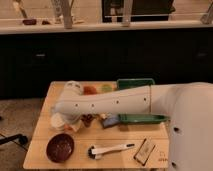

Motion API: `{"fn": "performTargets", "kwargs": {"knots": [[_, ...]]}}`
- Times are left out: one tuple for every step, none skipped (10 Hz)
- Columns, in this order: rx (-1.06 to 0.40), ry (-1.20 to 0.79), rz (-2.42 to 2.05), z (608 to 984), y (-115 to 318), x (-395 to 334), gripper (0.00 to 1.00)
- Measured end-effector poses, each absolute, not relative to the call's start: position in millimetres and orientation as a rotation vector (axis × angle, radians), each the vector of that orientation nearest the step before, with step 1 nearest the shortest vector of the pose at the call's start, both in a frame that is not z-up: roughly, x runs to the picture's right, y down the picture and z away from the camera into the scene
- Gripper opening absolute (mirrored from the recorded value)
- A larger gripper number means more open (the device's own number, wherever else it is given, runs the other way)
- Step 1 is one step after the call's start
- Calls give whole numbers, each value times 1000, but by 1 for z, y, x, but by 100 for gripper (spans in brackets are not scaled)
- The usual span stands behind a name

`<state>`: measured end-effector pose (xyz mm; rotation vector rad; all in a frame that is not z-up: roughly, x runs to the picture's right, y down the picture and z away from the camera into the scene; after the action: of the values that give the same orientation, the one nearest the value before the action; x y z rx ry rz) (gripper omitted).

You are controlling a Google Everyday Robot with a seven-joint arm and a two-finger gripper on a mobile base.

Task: Place apple in paper cup

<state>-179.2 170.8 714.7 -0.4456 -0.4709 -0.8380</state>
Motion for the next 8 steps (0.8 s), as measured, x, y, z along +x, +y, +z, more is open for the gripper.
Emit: {"fn": "performTargets", "kwargs": {"knots": [[-434, -471, -846, 707, 161, -187, 2], [-419, -474, -855, 701, 153, -195, 2], [-407, -480, -862, 697, 148, -201, 2], [-393, -490, -875, 695, 141, -209, 2], [-383, -504, -884, 694, 136, -215, 2], [-378, -527, -882, 696, 133, -220, 2], [-377, -553, -875, 699, 131, -224, 2], [-377, -572, -868, 702, 130, -227, 2]]}}
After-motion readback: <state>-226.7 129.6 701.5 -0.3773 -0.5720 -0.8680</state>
